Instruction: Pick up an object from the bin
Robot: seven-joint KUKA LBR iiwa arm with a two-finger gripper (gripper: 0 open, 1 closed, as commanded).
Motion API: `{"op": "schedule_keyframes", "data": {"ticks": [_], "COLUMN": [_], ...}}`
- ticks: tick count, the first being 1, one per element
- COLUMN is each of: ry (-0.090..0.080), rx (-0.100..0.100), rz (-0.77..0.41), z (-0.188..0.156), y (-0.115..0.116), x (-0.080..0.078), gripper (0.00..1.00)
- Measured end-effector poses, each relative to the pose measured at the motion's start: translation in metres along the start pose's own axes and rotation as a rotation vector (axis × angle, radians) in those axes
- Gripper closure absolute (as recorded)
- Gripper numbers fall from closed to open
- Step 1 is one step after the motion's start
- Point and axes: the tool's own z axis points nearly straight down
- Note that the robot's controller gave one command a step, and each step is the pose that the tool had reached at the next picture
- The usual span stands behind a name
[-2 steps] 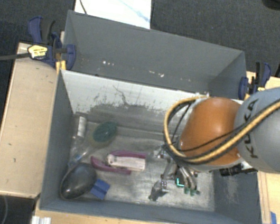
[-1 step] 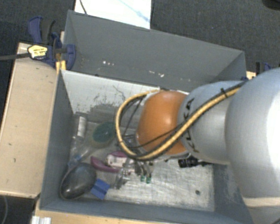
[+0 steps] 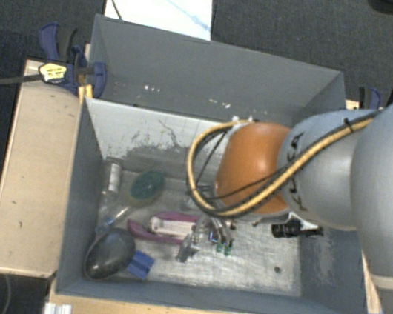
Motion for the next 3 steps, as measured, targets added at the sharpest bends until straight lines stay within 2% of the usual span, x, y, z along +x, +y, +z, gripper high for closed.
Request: {"op": "schedule_keyframes", "data": {"ticks": [1, 2, 3], "ry": [0.007, 0.000, 0.001], "rx": [0.001, 0.000, 0.000], "rz": [0.112, -0.005, -0.002], "z": [0.001, 0.030, 0.029], "y": [0.004, 0.003, 0.003], "x": [0.006, 0.010, 0.008], "gripper": [0.00, 0.00, 0.00]}}
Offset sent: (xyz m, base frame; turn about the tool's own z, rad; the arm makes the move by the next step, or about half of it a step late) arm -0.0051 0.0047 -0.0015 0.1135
